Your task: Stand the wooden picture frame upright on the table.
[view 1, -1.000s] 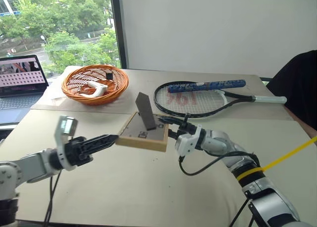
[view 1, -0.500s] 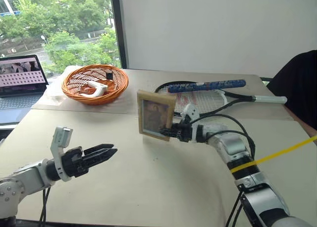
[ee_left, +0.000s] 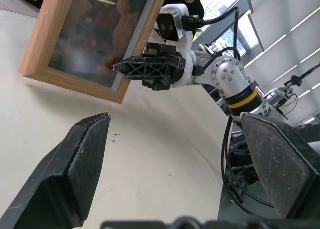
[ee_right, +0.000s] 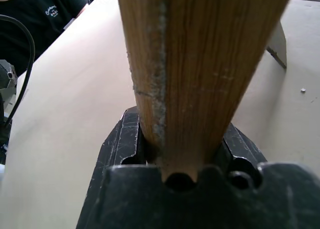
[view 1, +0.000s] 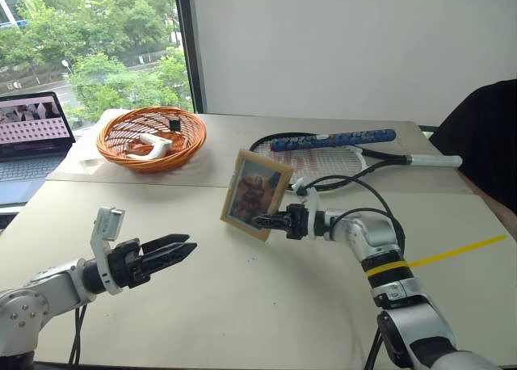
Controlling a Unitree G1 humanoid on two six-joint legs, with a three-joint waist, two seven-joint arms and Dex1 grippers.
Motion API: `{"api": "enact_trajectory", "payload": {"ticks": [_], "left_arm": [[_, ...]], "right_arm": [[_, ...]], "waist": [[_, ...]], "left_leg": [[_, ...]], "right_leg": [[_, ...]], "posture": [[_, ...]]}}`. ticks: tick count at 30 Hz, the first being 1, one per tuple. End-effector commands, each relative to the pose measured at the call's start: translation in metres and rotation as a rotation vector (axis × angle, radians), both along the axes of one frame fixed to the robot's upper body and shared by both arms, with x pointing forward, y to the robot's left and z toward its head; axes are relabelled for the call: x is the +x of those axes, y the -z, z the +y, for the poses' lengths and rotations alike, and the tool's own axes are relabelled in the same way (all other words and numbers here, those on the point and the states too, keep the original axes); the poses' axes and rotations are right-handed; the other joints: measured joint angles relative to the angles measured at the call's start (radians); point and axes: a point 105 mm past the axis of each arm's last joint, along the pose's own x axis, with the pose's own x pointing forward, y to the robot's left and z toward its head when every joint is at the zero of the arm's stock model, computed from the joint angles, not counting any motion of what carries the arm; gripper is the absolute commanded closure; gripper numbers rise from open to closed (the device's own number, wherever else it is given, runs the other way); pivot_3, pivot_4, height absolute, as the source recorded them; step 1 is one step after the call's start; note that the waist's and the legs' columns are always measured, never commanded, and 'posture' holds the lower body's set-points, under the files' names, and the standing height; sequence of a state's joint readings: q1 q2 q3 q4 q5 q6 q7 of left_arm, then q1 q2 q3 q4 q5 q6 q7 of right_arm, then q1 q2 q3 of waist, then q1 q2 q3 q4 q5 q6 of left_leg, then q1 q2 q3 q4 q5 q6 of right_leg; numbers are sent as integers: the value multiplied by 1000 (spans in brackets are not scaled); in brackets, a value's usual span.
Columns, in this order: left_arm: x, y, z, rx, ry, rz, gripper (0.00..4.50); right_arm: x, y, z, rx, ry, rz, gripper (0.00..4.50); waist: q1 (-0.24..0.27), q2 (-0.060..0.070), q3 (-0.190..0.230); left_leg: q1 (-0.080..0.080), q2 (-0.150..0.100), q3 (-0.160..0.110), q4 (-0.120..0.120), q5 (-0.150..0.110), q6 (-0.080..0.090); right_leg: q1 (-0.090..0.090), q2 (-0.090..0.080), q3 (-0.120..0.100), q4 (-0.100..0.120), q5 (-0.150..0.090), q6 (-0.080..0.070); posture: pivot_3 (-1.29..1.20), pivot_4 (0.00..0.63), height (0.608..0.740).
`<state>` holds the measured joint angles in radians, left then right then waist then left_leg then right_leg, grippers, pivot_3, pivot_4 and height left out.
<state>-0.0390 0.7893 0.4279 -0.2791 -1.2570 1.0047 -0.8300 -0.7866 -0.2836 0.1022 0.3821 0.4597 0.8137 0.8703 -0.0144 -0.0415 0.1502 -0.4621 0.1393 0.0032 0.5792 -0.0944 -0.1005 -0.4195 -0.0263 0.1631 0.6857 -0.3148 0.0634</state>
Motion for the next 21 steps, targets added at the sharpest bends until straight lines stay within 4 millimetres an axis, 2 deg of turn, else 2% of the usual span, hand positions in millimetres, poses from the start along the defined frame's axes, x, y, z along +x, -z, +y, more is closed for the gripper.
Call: {"api": "enact_trajectory", "payload": {"ticks": [1, 8, 10, 13, 16, 17, 21], "left_arm": [[1, -8, -2, 7, 5, -52, 0], [3, -5, -3, 26, 1, -56, 0], [5, -6, -3, 24, 3, -59, 0], [7, -6, -4, 26, 7, -64, 0], [9, -7, -4, 29, 7, -66, 0], [9, -7, -4, 29, 7, -66, 0], [10, -6, -2, 35, 5, -67, 0]], "right_arm": [[-6, 12, -2, -72, -15, 0, 3248], [-10, 3, 4, -107, -47, -113, 3249], [-12, -3, 4, -102, -48, -132, 2241], [-17, -9, 0, -84, -62, -124, 1358], [-17, -12, -12, -93, -27, -137, 283], [-16, -13, -17, -93, -13, -143, 67], [-20, -22, -45, -76, 47, -162, 67]], "waist": [[0, 0, 0], [1, 0, 0], [3, 0, 0], [2, 0, 0], [2, 0, 0], [2, 0, 0], [2, 0, 0]], "left_leg": [[0, 0, 0, 0, 0, 0], [0, 0, 0, 0, 0, 0], [0, 0, 0, 0, 0, 0], [-1, 0, 0, 0, 0, 0], [-1, 0, 0, -1, 0, 0], [-1, 0, 0, -1, 0, 0], [-1, 0, 0, -1, 0, 0]], "right_leg": [[0, 0, 0, 0, 0, 0], [0, 0, 0, 0, 0, 0], [0, 0, 0, 0, 0, 0], [-1, 0, 0, 0, 0, 0], [-1, 0, 0, 0, 0, 0], [-1, 0, 0, 0, 0, 0], [-1, 0, 0, 0, 0, 0]], "posture": [[0, 150, 703], [0, 150, 703], [0, 150, 703], [0, 150, 703], [0, 150, 703], [0, 150, 703], [0, 150, 703]]}}
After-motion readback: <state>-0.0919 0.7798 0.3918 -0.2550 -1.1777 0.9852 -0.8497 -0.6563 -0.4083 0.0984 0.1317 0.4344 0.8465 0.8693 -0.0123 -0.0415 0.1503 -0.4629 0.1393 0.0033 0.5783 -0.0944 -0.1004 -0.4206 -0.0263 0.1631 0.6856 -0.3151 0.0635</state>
